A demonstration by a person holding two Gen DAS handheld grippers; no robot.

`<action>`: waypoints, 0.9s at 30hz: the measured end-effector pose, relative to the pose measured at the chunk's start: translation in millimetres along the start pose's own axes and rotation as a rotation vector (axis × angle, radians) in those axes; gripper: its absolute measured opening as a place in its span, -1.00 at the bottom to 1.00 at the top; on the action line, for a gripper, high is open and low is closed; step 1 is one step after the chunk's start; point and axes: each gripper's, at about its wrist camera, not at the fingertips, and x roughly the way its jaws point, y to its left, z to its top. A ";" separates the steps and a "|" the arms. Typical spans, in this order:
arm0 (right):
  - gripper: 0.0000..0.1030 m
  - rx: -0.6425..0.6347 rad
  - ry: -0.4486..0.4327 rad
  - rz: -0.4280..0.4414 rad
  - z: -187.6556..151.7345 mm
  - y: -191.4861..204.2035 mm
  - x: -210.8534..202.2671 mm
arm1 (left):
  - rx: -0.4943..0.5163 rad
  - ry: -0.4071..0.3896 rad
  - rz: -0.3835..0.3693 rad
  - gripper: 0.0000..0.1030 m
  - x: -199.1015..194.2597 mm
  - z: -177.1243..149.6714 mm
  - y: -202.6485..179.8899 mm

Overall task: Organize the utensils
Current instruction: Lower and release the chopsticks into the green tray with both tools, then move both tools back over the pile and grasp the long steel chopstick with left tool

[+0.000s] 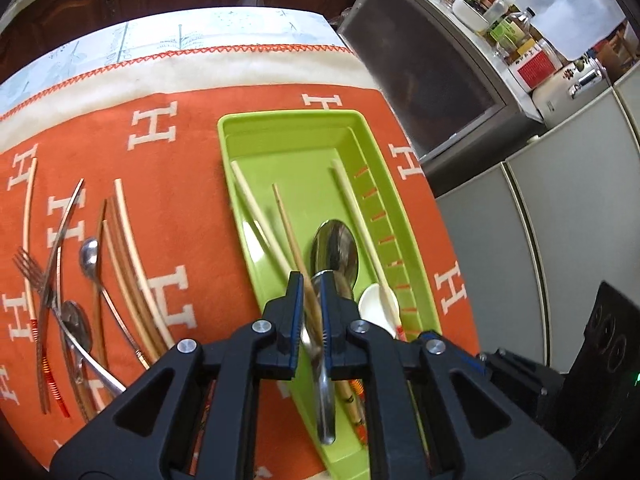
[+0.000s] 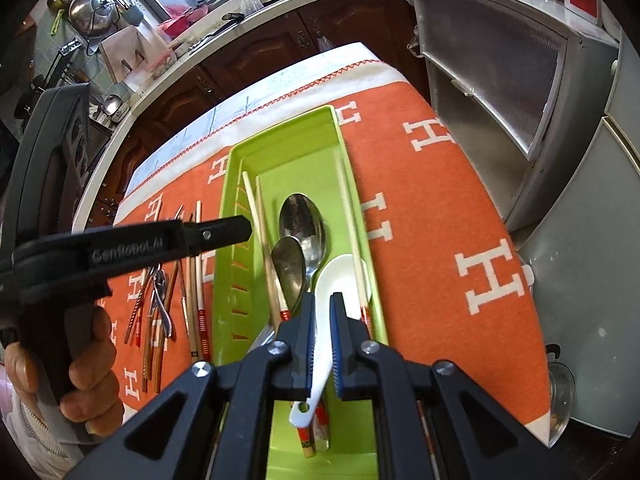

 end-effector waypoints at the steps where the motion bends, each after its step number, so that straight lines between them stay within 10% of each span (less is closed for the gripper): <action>1: -0.86 0.003 0.001 0.005 -0.1 0.4 -0.2 | 0.003 -0.001 0.003 -0.75 -4.8 -3.1 1.4; 27: -0.86 0.036 0.043 0.064 -10.8 36.9 -10.7 | -0.040 -0.138 0.217 -0.41 -102.1 -71.4 83.3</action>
